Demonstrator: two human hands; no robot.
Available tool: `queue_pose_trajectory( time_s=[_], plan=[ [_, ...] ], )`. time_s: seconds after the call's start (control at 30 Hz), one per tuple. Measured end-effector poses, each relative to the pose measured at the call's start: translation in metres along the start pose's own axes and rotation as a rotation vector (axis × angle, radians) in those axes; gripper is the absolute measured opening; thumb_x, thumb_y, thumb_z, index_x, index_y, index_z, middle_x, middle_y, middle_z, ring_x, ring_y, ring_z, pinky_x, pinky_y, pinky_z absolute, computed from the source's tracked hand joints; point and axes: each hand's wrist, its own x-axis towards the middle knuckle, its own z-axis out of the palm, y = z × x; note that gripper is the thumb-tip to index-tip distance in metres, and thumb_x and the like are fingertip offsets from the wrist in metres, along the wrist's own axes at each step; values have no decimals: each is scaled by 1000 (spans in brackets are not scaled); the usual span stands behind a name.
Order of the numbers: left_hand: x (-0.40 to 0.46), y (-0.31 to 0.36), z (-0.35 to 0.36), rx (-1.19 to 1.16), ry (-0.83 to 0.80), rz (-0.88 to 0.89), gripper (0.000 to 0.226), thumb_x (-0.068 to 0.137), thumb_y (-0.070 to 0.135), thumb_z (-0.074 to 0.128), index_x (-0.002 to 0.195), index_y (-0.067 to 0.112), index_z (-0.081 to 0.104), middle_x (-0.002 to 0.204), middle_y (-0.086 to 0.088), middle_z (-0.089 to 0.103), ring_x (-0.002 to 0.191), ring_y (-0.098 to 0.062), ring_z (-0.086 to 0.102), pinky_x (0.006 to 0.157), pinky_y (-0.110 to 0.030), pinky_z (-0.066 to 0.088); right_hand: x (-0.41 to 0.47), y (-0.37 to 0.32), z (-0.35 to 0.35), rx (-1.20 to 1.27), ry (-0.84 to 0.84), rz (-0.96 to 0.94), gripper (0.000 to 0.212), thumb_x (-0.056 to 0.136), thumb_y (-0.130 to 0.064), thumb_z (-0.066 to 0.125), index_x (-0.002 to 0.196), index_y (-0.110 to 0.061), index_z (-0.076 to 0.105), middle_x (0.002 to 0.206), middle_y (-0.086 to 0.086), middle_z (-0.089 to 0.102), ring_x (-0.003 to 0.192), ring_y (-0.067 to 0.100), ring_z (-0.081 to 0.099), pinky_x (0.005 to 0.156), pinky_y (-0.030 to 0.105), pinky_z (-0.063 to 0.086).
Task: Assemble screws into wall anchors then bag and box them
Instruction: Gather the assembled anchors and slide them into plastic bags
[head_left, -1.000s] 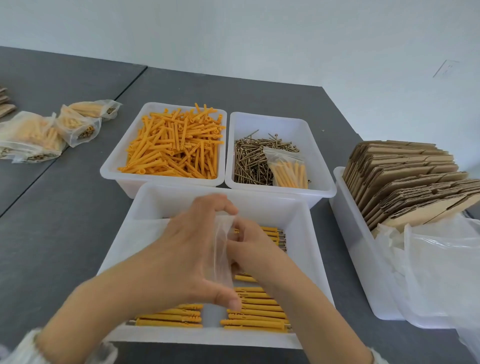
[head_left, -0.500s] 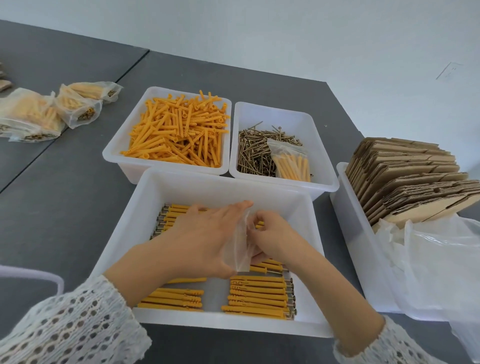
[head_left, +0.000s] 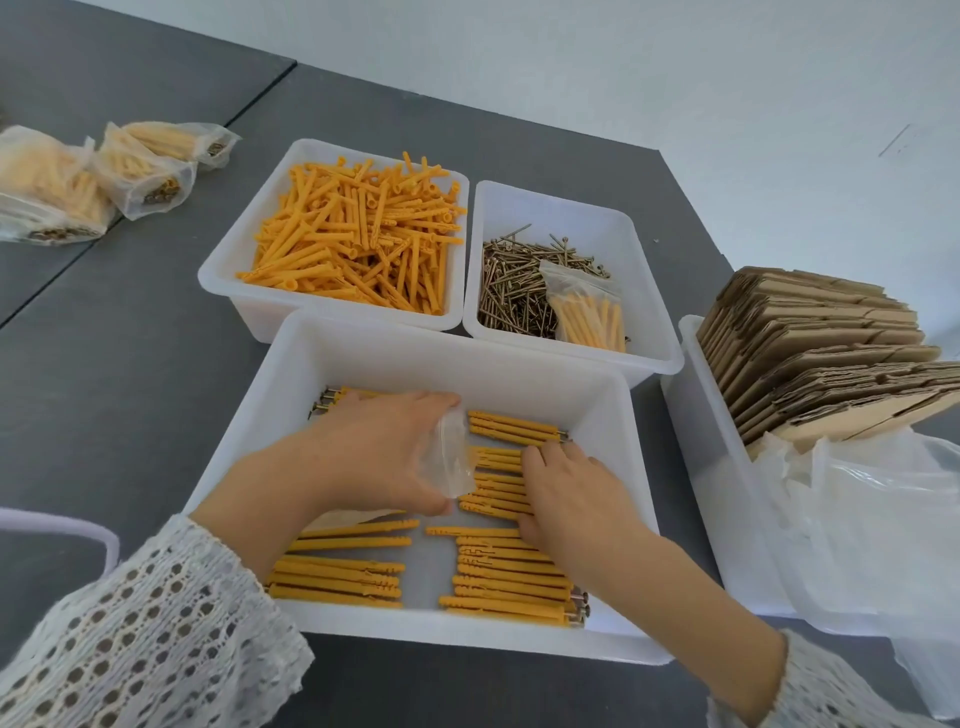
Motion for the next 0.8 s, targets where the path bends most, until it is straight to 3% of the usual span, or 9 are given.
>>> queue_pose_trajectory(
  time_s=[0.23,0.5,0.67,0.8],
  plan=[
    [-3,5,-12,-71,87,6,99,76,61,70,155,31,18,154,16,35,137,-13,39,112,-45,34,-11,7,6,-116,-3,-119,32,96,-16,57,124,-17,43,125,4,48,112,21,49,91,32,41],
    [-4,7,-16,-167,187,33,99,77,58,73,156,30,20,156,14,34,137,-13,40,112,-44,35,-5,11,7,-72,11,-155,25,98,-22,52,123,-17,49,122,4,47,112,21,45,89,31,41],
    [-2,6,-16,-372,224,53,97,73,54,80,153,35,27,143,14,47,109,-8,50,105,-40,44,4,14,-4,-78,-165,-213,26,103,-29,46,122,-15,56,118,6,49,113,24,47,91,37,45],
    [-1,3,-15,-400,238,56,97,73,54,80,153,35,28,149,12,43,131,-11,43,109,-38,41,10,15,-15,-78,-238,-217,23,104,-26,41,109,-11,59,108,5,53,105,24,54,89,39,49]
  ],
)
